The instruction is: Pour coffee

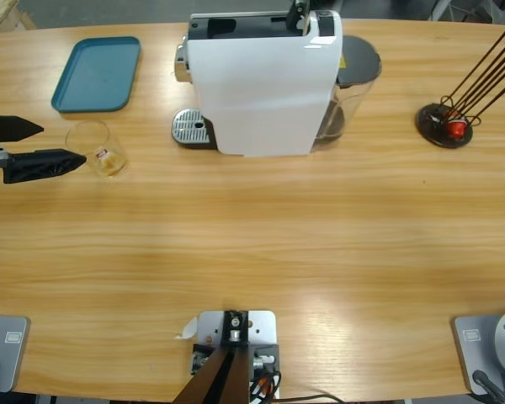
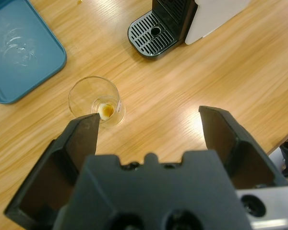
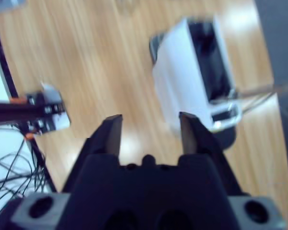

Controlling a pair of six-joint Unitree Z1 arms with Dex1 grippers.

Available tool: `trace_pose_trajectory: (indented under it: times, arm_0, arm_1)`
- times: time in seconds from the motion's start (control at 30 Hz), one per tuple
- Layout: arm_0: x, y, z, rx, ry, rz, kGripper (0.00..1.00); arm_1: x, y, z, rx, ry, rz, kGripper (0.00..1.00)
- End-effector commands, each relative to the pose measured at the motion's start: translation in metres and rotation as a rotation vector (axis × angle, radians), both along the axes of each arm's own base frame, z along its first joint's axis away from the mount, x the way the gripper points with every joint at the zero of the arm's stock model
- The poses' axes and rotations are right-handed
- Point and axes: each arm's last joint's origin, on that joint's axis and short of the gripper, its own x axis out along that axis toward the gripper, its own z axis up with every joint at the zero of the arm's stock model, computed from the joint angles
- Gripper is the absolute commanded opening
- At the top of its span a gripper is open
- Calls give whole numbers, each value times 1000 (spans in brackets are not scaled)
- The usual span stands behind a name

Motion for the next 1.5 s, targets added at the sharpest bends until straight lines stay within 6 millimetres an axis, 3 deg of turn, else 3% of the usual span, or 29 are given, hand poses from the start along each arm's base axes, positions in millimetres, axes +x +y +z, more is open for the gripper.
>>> trace_pose_trajectory:
  times: [0.03,0.2,0.33,0.43,0.7,0.97,1.07,1.27,1.5]
  arm_0:
    - [-2,-2,-13,12,42,-11,899]
    - [-4,-1,-13,6,39,-9,899]
    - [-2,-2,-14,10,47,-11,899]
    - [-2,-3,-15,10,48,-12,899]
    - [-1,-4,-18,3,47,-5,895]
    - [-1,-3,-19,0,32,5,895]
    - [-2,-2,-19,-3,30,8,895]
    - [-1,-1,-20,1,25,21,895]
    - [0,-2,-21,3,28,22,895]
  arm_1:
    - [-28,-67,22,79,32,-150,0]
    - [-32,-72,2,-5,13,-183,0]
    - [-19,-87,-2,171,169,-300,0]
    - [-7,-84,-6,162,95,-346,0]
    - [12,-39,-41,-41,-408,-552,0]
    - [-3,15,-83,-120,-716,-626,0]
    - [-11,26,-93,-105,-750,-658,0]
    - [-8,77,-132,-188,-883,-695,0]
    - [-8,86,-129,-189,-875,-672,0]
